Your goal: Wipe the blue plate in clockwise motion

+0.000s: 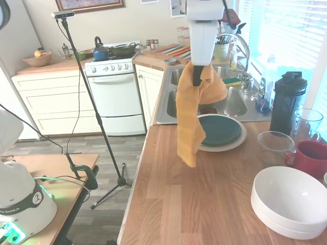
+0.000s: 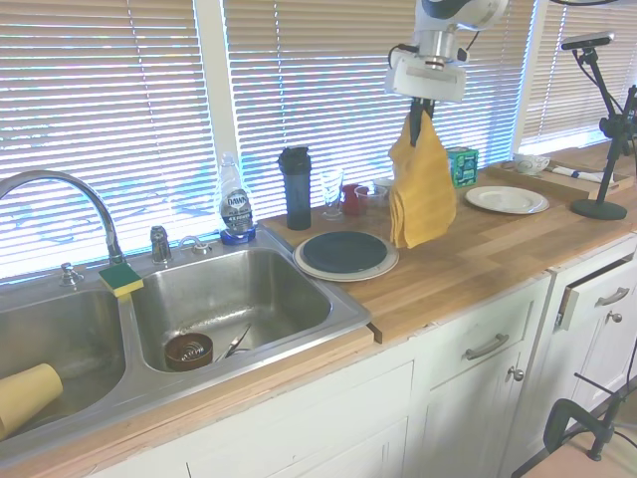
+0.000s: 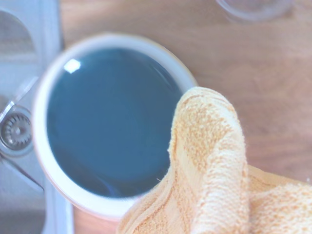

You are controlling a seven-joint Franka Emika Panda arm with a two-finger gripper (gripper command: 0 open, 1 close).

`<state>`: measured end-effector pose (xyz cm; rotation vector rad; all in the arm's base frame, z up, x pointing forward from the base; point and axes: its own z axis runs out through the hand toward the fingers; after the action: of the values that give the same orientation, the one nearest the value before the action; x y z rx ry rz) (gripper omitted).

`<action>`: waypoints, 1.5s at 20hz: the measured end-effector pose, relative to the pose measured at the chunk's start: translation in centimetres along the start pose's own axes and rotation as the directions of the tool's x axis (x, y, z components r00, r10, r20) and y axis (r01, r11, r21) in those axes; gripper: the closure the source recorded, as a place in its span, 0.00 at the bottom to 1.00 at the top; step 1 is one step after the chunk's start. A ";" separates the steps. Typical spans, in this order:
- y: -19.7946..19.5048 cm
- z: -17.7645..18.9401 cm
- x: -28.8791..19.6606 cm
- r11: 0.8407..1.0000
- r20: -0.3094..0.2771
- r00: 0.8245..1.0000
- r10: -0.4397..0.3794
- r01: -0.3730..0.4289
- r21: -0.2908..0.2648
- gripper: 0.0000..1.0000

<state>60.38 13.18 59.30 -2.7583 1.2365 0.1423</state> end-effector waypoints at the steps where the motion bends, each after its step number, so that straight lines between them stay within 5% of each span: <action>1: -1.2 0.0 -0.5 1.000 -0.009 1.000 -0.007 0.007 -0.003 1.00; 18: -14.8 5.0 -9.0 0.980 -0.098 0.976 -0.193 0.188 -0.062 1.00; 30: -13.4 11.5 1.9 0.965 -0.084 0.973 -0.214 0.197 -0.174 1.00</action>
<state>71.23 22.26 48.62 -3.0514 0.9905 0.0892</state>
